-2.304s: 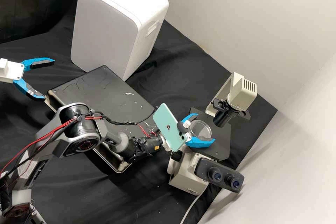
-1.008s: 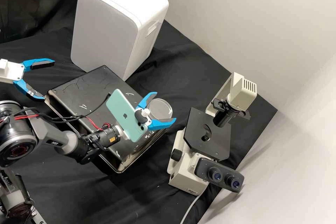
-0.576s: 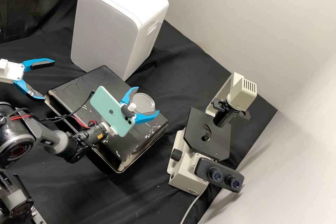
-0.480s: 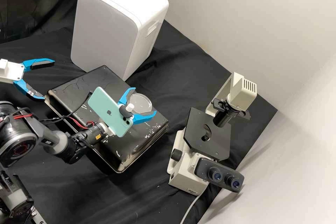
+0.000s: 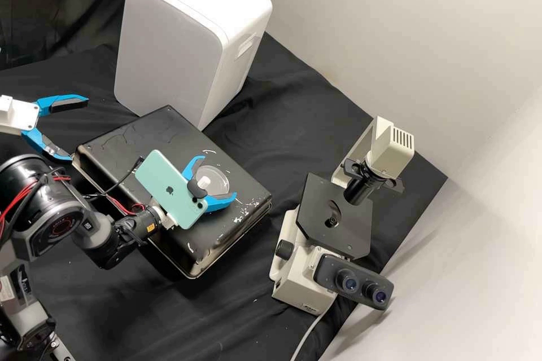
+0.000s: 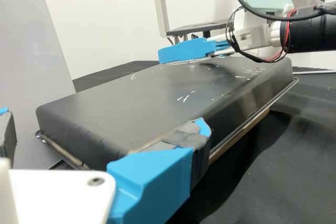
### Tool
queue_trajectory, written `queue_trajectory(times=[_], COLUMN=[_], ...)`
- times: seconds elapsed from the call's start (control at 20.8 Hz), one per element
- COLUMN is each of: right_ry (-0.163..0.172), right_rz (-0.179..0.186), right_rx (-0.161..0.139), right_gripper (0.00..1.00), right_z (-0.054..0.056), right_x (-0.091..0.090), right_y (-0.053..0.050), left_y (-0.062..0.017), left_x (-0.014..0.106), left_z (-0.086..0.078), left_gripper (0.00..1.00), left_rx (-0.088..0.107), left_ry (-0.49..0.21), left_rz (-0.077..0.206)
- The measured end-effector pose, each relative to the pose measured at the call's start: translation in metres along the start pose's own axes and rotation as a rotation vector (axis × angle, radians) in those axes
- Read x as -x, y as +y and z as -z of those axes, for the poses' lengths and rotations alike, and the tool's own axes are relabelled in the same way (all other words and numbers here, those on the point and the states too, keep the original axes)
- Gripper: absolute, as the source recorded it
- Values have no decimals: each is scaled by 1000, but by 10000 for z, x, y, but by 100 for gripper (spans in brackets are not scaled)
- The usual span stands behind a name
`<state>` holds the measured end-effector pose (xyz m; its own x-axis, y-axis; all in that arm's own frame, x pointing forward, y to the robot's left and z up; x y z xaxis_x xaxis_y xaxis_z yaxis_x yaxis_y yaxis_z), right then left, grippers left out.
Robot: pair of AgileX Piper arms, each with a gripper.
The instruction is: Place the petri dish on the bench
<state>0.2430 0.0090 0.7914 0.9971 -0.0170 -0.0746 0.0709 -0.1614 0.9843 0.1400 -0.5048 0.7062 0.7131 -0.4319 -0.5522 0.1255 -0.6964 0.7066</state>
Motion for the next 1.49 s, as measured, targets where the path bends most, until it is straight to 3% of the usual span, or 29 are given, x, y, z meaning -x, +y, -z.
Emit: queue_trajectory(times=[0.14, 0.48, 0.53, 1.06, 1.15, 1.25, 1.49], right_ry=[-4, -12, -13, -17, -18, -28, -29], right_rz=[-2, 5, 5, -9, -20, -47, -42], right_rx=[-5, 19, 19, 35, 46, 36, 34], right_gripper=[0, 0, 100, 100, 100, 100, 100], right_z=[4, -21, -28, -13, 0, 9, 10], right_x=[-3, -16, -20, -31, -31, -28, -2], right_y=[-18, -49, -55, -79, -88, -89, -112], left_y=[0, 0, 0, 0, 1, 1, 1], left_x=[0, 0, 0, -1, -1, -1, -1], left_z=[0, 0, 0, -1, 2, 2, 0], left_gripper=[100, 100, 100, 100, 100, 100, 100], left_rx=[0, 0, 0, 5, -2, -16, -18], left_ry=[0, 0, 0, 7, 11, 11, 11], left_rz=[0, 0, 0, -1, -2, -2, -2])
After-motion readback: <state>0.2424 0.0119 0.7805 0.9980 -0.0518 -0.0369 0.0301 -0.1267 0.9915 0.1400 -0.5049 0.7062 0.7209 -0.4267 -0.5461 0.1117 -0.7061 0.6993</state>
